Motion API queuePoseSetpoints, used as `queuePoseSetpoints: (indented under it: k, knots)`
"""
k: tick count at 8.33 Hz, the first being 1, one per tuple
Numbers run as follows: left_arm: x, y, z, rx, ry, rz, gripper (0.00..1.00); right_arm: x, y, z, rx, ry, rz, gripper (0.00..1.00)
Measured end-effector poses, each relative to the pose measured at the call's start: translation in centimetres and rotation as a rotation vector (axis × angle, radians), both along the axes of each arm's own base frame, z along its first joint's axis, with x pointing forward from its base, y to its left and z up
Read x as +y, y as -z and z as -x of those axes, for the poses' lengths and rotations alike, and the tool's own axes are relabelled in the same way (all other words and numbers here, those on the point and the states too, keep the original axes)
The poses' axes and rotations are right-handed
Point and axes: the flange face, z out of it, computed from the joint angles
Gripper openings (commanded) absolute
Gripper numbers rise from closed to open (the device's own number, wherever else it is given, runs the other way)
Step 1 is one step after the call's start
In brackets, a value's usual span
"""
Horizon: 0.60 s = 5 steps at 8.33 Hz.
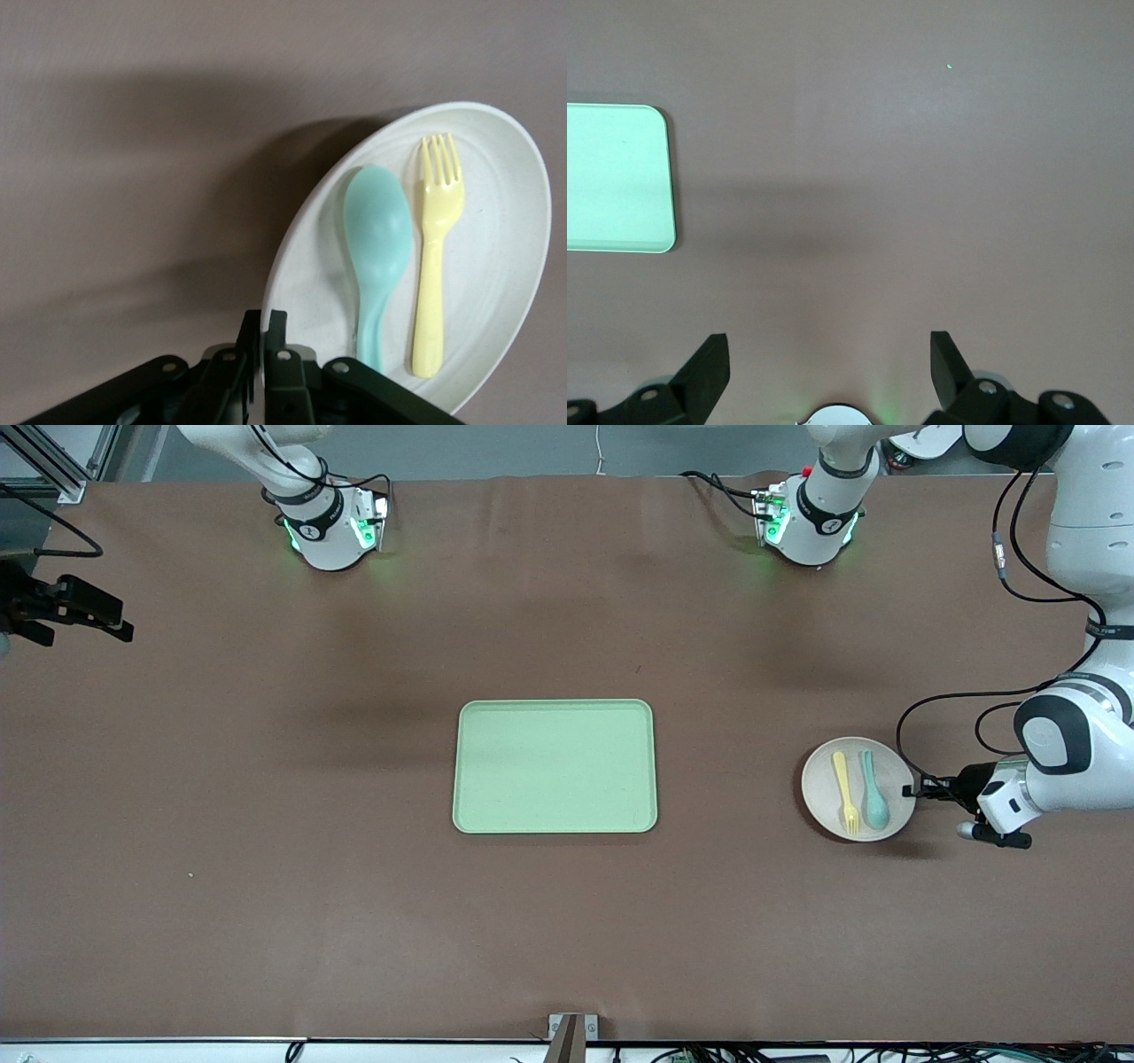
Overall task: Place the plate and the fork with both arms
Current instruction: 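Grasp the plate rim with the left gripper and lift it, then carry the plate onto the green tray while the right gripper approaches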
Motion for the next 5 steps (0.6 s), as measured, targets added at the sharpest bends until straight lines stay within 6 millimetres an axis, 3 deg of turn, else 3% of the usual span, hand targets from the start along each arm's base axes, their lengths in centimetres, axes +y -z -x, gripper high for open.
queuePoseSetpoints:
  k: [2, 5]
  knots:
    - [-5.7, -2.6, -1.9, -0.027, 0.000, 0.035, 0.00, 0.1, 0.0, 0.0, 0.000, -0.001, 0.000, 1.00]
    - [-16.2, -6.0, -3.9, -0.039, -0.068, 0.138, 0.00, 0.4, 0.1, -0.2, -0.009, -0.005, 0.000, 0.99]
